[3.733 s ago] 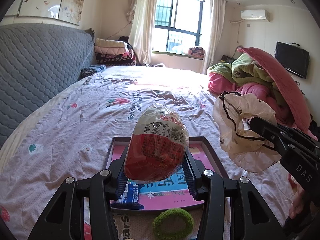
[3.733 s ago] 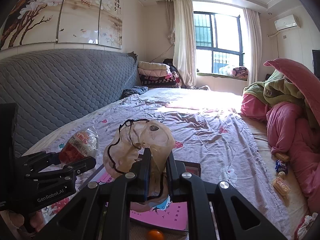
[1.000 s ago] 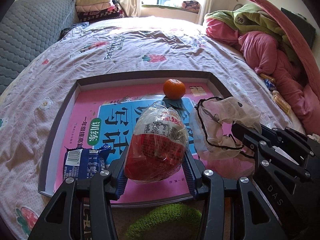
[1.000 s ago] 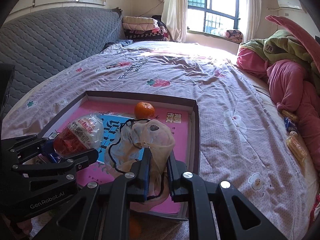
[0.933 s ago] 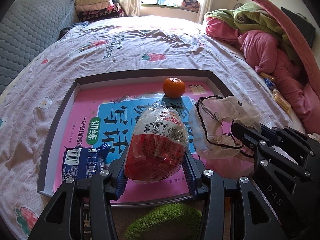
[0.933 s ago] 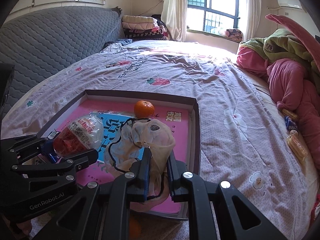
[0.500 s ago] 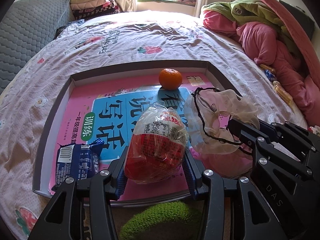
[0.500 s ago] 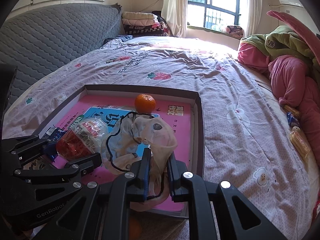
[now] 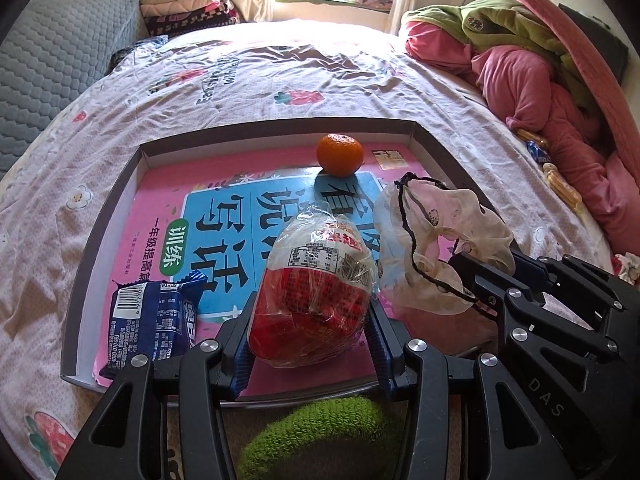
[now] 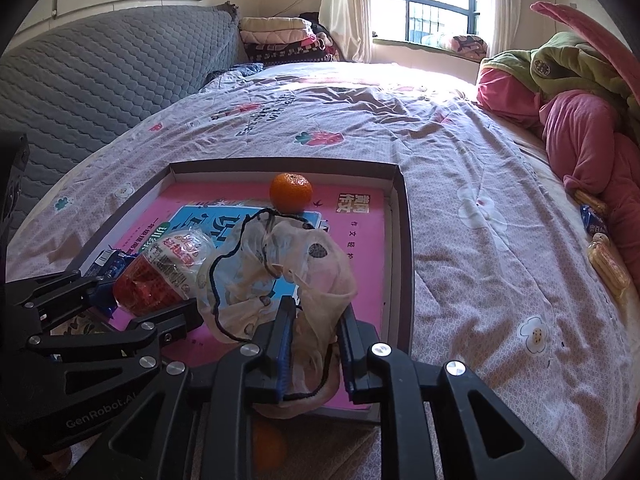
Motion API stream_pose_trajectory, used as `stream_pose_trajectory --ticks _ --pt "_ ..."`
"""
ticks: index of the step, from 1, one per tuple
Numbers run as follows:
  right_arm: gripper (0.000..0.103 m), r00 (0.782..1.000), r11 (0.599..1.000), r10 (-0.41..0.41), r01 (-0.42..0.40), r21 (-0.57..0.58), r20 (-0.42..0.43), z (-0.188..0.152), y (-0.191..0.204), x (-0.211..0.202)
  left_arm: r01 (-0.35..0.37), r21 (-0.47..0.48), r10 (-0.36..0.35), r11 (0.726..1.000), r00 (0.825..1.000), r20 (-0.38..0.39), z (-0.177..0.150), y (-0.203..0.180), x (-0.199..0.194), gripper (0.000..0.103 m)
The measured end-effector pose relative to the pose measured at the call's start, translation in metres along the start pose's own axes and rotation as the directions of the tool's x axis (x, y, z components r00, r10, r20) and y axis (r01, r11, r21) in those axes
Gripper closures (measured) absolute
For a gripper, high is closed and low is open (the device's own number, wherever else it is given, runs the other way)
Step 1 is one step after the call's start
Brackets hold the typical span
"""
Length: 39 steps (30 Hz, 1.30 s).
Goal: Organize objects
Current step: 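Lower the mesh bag into the box and open the right tool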
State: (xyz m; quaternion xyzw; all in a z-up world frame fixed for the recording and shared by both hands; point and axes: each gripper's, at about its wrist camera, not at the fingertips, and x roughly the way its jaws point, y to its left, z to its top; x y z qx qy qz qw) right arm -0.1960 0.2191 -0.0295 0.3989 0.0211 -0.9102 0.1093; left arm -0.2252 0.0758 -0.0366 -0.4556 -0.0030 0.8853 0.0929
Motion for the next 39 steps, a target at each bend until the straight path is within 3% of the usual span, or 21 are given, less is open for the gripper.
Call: stream_pose_trajectory --ticks 17,34,39 --pt "0.061 1.0 0.998 0.004 -0.005 0.062 0.011 0.005 -0.013 -0.007 0.007 -0.014 -0.007 1.0 1.0 0.01 -0.001 0.0 -0.005 0.053" --pt "0.05 0.999 0.997 -0.008 0.004 0.078 0.054 0.011 -0.015 -0.02 -0.002 -0.022 0.003 1.0 0.999 0.036 0.002 0.001 -0.016 0.052" --pt "0.047 0.998 0.997 -0.001 -0.004 0.079 0.066 0.013 -0.016 -0.024 0.0 -0.03 0.002 1.0 0.999 0.045 0.006 0.003 -0.02 0.047"
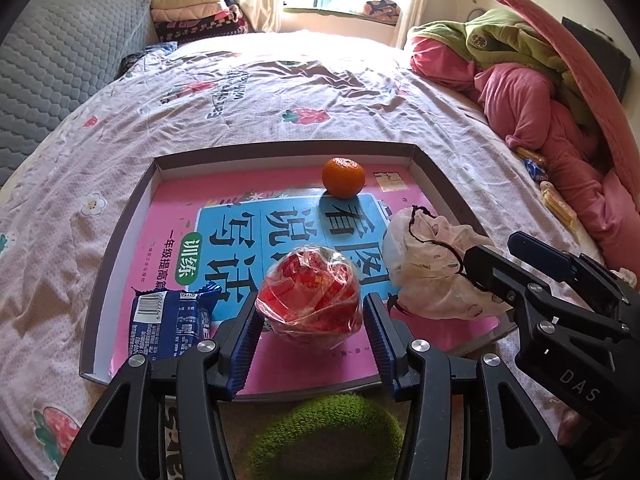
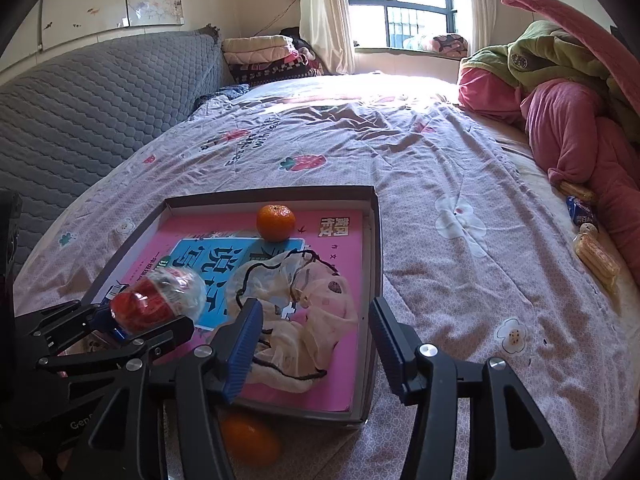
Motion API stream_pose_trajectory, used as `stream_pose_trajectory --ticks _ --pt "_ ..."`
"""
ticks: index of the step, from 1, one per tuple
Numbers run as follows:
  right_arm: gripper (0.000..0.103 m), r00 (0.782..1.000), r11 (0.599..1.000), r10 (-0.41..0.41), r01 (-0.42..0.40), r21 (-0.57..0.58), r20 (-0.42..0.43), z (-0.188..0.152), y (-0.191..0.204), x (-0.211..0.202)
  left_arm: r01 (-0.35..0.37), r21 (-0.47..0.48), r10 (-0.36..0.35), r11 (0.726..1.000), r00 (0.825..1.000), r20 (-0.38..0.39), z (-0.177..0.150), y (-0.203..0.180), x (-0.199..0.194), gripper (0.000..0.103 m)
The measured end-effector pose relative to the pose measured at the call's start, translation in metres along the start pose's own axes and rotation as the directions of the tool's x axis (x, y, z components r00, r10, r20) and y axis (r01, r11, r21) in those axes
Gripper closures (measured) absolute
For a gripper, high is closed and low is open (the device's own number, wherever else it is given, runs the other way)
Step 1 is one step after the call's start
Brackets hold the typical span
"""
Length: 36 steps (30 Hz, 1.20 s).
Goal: Organize objects
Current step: 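Lower the mesh bag into the box and open the right tool, then lower the egg toy into the box and open the left tool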
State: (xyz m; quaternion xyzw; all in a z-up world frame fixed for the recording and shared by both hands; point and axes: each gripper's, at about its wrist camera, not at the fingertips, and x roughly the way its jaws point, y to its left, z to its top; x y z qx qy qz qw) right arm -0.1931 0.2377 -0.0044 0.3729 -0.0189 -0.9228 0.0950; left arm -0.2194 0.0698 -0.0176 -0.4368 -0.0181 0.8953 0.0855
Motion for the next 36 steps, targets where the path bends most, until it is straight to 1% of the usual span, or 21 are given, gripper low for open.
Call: stream_pose_trajectory --ticks 3,9,17,26,31,36 --pt "0.046 1.0 1.0 0.002 -0.002 0.002 0.002 0.001 -0.001 -0.001 0.002 -0.007 -0.002 1.0 1.0 0.008 0.002 0.001 -0.003 0.044" --pt "0.046 1.0 1.0 0.006 -0.006 0.002 0.0 0.001 -0.001 -0.001 -0.002 -0.013 0.002 1.0 1.0 0.009 0.003 0.002 -0.004 0.044" --pt "0.044 1.0 1.0 0.012 -0.012 0.014 0.02 0.005 -0.005 -0.007 -0.004 -0.02 0.005 1.0 1.0 0.022 0.005 0.004 -0.007 0.043" --pt "0.042 0.999 1.0 0.027 -0.027 0.006 0.039 0.009 -0.002 -0.017 -0.011 -0.026 0.012 1.0 0.999 0.041 0.007 0.005 -0.021 0.043" --pt "0.04 0.997 1.0 0.022 -0.023 0.008 0.079 0.013 -0.002 -0.028 -0.012 -0.032 0.014 0.999 0.998 0.06 0.009 0.006 -0.033 0.042" --pt "0.037 0.995 0.999 0.04 -0.04 0.0 0.094 0.017 -0.001 -0.037 -0.02 -0.031 0.022 0.999 0.997 0.07 0.009 0.005 -0.044 0.039"
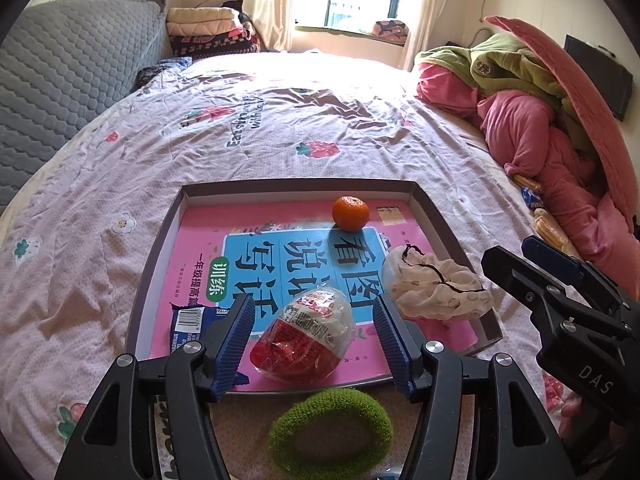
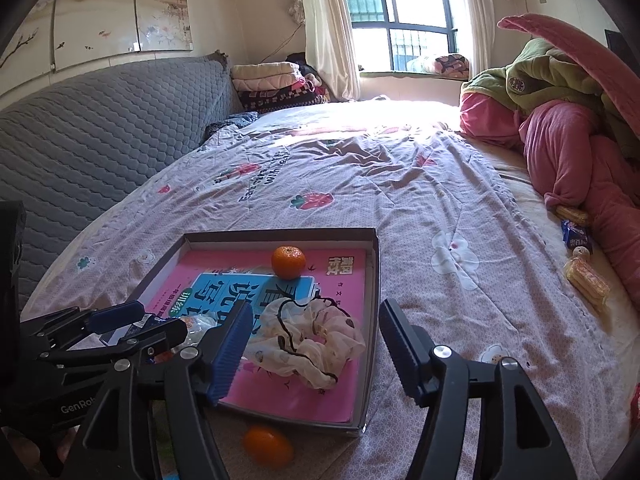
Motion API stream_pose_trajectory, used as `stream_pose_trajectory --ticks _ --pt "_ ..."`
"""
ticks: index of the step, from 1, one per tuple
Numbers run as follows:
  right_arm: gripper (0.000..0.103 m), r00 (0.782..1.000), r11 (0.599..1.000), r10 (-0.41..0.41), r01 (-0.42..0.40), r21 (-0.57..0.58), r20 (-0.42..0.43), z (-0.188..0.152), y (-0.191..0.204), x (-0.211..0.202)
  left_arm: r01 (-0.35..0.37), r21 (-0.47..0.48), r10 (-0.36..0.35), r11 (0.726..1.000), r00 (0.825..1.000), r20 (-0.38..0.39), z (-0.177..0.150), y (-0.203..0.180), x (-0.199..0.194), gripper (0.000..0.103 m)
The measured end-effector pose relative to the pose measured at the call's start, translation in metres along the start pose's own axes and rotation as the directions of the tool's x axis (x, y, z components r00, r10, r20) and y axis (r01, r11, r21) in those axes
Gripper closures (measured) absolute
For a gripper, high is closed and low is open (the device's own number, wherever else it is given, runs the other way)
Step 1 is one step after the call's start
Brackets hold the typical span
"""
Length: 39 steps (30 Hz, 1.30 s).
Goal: Organize objects
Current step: 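Lower the egg toy into the box and open the left tool, then withdraw both tools from the box back toward the remaining items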
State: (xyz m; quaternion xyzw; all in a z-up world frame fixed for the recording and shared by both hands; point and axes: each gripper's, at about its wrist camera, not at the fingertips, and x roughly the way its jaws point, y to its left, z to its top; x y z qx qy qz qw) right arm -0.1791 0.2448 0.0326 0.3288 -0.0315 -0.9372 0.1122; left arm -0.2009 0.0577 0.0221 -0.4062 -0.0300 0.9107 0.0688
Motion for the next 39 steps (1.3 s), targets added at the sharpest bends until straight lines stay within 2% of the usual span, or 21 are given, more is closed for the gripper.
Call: stream_pose_trajectory --ticks 12,18,29,39 --pt "0.031 0.998 1.0 0.019 -0.018 -0.023 0.058 0.008 0.004 -0.024 -0.021 -0.006 0.021 1.0 0.999 0.038 0.0 0.003 -0.033 0.039" --pt "0.028 0.995 0.999 0.04 -0.037 -0.031 0.086 0.011 0.007 -0.037 -0.054 -0.007 0.054 0.999 0.997 0.057 -0.002 0.012 -0.053 0.039" --pt "0.027 0.99 0.997 0.054 -0.046 -0.06 0.127 0.011 0.015 -0.057 -0.066 -0.049 0.07 0.997 0.994 0.088 -0.01 0.025 -0.079 0.038" --pt "0.026 0.981 0.991 0.111 -0.098 -0.087 0.159 0.001 0.027 -0.083 -0.065 -0.059 0.071 0.996 0.991 0.109 -0.023 0.027 -0.096 0.038"
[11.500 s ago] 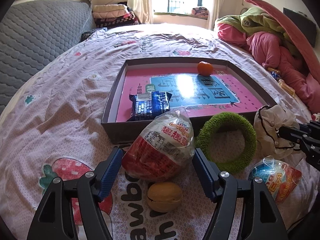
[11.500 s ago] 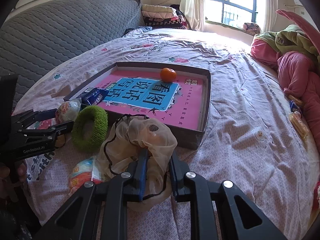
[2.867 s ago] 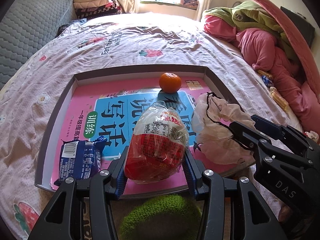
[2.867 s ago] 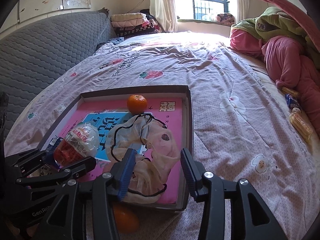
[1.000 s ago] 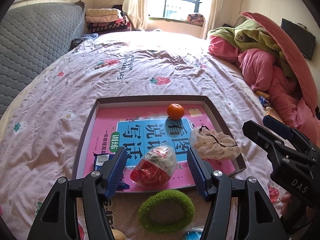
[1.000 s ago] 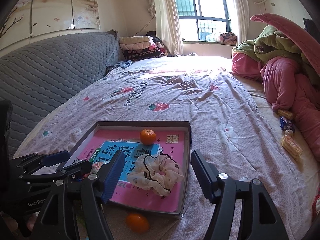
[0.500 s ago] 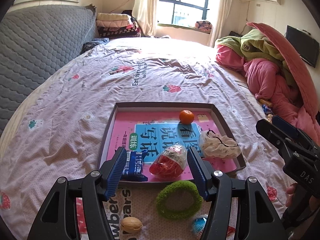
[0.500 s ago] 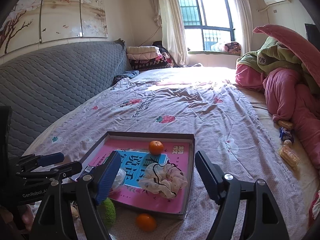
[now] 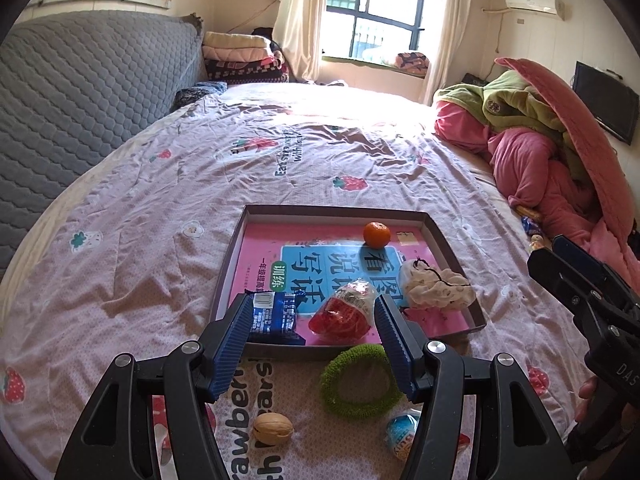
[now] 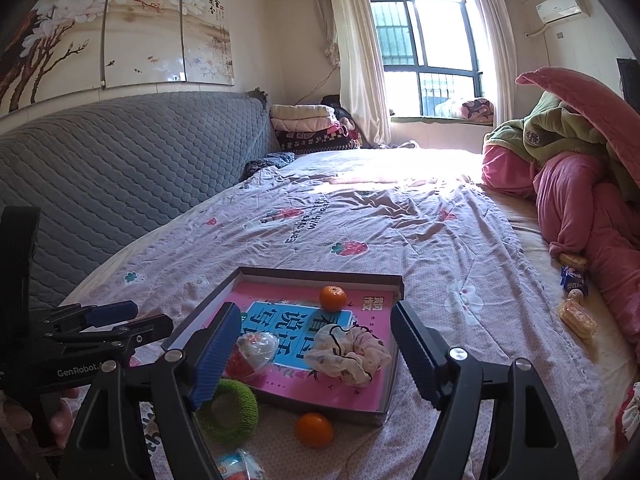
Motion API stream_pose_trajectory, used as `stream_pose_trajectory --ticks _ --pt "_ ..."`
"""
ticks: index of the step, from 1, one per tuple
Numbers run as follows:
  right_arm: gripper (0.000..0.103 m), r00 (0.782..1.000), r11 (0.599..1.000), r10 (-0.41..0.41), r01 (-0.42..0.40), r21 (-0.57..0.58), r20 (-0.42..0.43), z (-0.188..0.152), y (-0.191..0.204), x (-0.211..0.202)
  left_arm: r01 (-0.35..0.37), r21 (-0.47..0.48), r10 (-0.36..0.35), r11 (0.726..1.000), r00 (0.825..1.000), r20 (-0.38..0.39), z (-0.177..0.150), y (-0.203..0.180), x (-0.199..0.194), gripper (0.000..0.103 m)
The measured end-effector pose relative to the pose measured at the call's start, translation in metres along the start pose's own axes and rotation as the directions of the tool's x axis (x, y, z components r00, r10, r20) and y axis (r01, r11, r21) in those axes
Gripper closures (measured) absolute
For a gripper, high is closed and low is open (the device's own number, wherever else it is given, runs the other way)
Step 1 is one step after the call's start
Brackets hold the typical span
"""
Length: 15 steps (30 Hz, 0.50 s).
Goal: Organize objects
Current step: 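Withdraw both tools from the box back toward the remaining items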
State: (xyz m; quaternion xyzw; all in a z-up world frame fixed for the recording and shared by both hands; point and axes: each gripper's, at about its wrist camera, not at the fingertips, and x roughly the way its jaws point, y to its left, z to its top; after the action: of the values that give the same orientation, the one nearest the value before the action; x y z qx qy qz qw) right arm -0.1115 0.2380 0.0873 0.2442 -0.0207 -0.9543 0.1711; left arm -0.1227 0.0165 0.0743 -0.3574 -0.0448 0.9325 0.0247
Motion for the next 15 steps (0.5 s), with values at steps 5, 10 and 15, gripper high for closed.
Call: stream_pose_trajectory --ticks 5,10,15 --pt "0.016 1.0 1.0 0.004 -0.004 -0.002 0.011 -0.002 0.005 -0.007 0.001 -0.004 -0.001 1.0 1.0 0.02 -0.006 0.001 -0.009 0.038" --pt "0.016 1.0 1.0 0.011 -0.011 -0.005 0.0 -0.009 0.007 -0.01 -0.003 -0.007 0.003 1.0 1.0 0.017 -0.014 0.002 -0.01 0.038" --pt "0.016 1.0 1.0 0.006 -0.006 -0.004 -0.014 -0.017 0.005 -0.012 0.006 -0.004 -0.006 1.0 1.0 0.012 -0.024 0.001 -0.009 0.038"
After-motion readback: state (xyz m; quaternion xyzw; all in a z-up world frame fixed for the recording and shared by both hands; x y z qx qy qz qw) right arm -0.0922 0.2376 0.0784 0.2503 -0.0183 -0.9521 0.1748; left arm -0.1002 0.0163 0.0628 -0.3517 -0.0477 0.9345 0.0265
